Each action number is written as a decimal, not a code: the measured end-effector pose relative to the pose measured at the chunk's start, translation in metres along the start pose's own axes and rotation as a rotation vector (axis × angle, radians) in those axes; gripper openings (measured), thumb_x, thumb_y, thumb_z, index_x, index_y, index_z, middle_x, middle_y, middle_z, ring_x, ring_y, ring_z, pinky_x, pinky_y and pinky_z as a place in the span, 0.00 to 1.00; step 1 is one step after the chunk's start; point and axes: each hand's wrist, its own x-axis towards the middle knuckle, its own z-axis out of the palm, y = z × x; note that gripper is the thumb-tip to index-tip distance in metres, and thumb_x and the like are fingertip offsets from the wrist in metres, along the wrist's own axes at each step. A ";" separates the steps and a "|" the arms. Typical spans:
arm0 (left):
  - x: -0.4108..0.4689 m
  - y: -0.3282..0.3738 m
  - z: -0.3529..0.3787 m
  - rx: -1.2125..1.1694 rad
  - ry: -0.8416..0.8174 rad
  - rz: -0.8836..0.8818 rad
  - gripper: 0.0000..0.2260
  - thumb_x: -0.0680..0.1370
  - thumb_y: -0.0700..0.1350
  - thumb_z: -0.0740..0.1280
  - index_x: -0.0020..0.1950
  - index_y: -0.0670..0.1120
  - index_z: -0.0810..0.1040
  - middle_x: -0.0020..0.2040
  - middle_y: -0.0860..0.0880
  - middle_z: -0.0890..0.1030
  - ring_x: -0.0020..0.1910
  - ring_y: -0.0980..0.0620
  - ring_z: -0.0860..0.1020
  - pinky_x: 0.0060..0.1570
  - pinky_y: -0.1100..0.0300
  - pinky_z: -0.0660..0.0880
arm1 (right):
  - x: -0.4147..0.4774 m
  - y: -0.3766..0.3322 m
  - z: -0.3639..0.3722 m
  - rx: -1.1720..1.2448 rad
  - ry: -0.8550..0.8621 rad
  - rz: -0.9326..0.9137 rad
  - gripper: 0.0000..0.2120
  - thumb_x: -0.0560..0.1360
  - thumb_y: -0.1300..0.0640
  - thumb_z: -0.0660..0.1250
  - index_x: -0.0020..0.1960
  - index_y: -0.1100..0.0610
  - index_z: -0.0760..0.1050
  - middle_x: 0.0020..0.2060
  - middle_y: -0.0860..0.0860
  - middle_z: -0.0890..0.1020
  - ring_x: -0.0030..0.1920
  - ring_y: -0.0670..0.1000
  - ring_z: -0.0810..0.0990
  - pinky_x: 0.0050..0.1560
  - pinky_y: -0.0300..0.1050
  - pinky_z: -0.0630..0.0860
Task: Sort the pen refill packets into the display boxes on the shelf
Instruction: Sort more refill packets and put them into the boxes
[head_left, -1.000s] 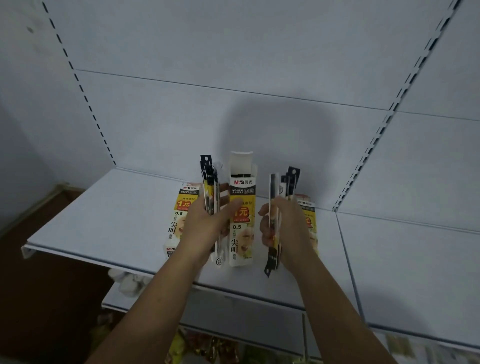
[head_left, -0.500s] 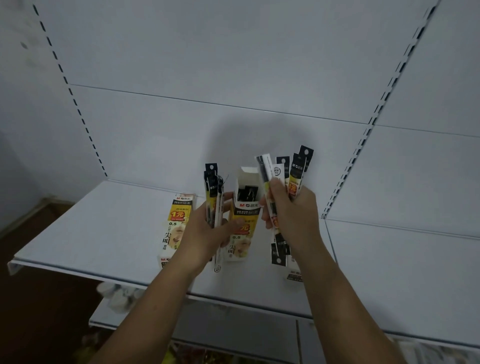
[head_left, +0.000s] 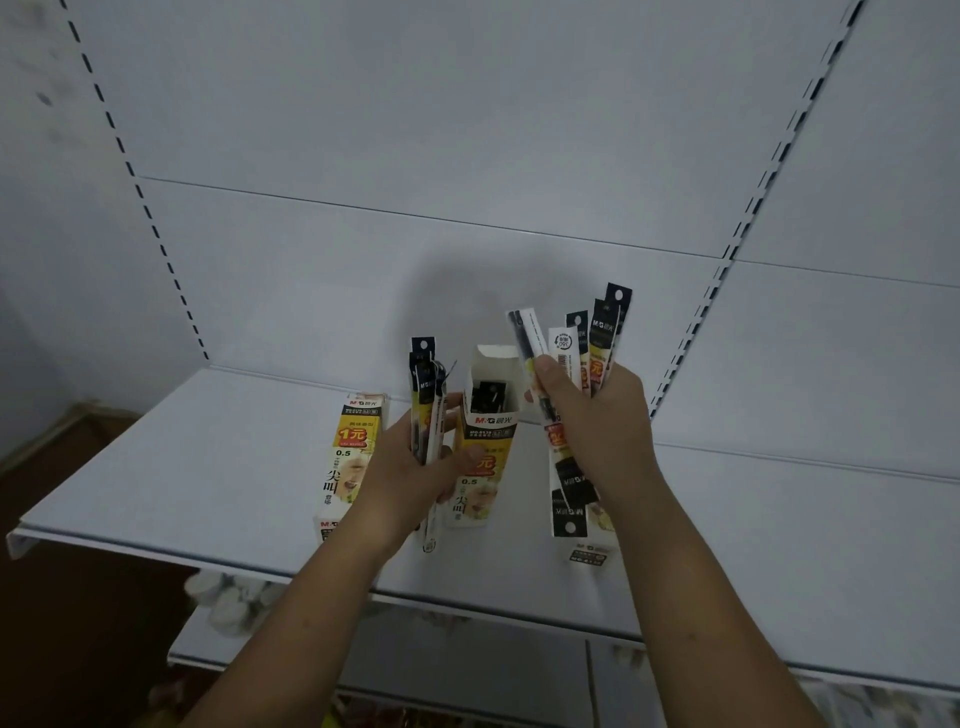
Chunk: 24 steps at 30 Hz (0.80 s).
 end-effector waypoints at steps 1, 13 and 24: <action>0.000 0.001 0.000 0.008 0.001 0.005 0.20 0.78 0.38 0.74 0.67 0.55 0.79 0.53 0.48 0.88 0.31 0.55 0.77 0.35 0.53 0.74 | 0.001 -0.001 -0.001 -0.011 -0.003 -0.002 0.13 0.81 0.51 0.70 0.47 0.61 0.83 0.39 0.53 0.87 0.33 0.42 0.84 0.32 0.30 0.75; 0.001 -0.002 -0.002 -0.021 0.011 -0.009 0.16 0.79 0.39 0.74 0.64 0.52 0.81 0.51 0.45 0.88 0.33 0.46 0.74 0.35 0.52 0.73 | -0.005 0.008 0.000 0.096 0.006 0.076 0.03 0.78 0.63 0.67 0.45 0.58 0.76 0.39 0.59 0.84 0.39 0.56 0.85 0.40 0.53 0.84; 0.001 -0.003 -0.004 -0.042 0.013 0.016 0.18 0.79 0.38 0.73 0.66 0.52 0.81 0.48 0.47 0.88 0.32 0.49 0.74 0.33 0.53 0.73 | -0.001 0.048 0.004 0.232 0.022 0.306 0.08 0.80 0.60 0.66 0.45 0.62 0.80 0.38 0.58 0.85 0.41 0.57 0.85 0.46 0.52 0.82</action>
